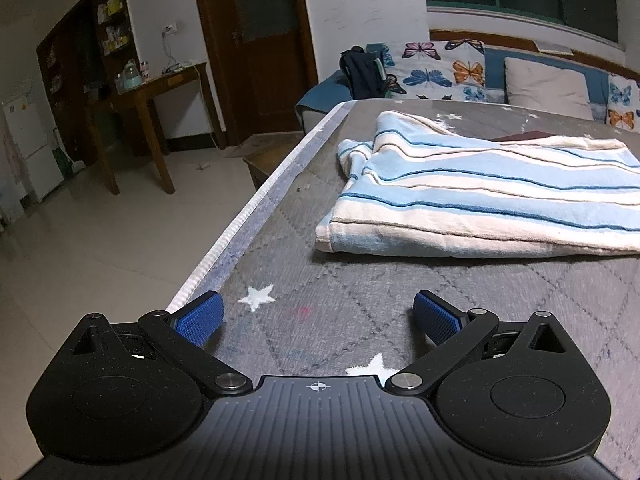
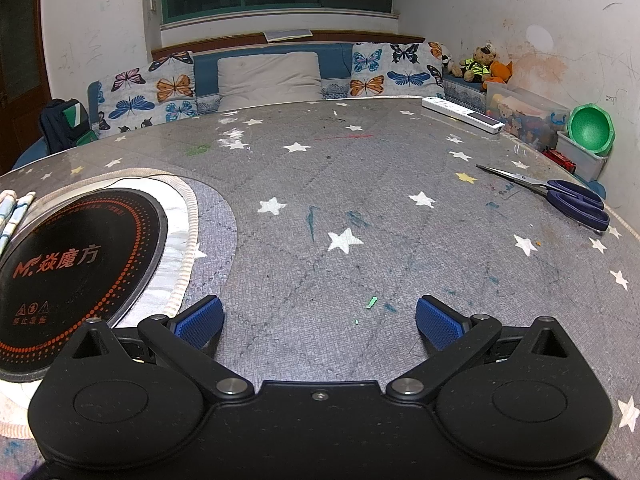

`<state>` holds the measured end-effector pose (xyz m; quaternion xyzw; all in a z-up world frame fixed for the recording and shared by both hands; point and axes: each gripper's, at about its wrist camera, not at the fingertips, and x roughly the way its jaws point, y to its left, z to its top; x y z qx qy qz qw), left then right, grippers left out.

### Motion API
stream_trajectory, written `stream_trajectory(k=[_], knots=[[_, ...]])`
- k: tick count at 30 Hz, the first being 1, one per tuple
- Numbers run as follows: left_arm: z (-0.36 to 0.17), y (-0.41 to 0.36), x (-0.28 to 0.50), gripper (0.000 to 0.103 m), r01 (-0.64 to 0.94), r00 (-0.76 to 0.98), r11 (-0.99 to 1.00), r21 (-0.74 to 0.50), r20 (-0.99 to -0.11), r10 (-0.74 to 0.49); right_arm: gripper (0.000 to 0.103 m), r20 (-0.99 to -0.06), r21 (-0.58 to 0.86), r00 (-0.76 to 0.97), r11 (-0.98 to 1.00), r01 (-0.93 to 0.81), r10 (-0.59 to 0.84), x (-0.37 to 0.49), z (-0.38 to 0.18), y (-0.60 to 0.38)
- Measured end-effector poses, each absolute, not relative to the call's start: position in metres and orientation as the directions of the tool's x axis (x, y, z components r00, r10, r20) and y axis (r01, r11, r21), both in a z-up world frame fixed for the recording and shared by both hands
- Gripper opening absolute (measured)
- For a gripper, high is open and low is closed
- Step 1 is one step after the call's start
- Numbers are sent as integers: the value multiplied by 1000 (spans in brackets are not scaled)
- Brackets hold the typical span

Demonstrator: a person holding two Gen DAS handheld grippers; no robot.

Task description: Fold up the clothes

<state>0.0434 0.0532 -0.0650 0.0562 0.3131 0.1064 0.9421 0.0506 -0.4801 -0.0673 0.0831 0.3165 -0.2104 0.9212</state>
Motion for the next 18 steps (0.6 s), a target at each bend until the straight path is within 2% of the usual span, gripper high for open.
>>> stream_trajectory(k=[18], knots=[[-61,44,39,102,-124,779,979,162,-595,197,103,-628,21,715,912,409,-306,50,-62,-470]])
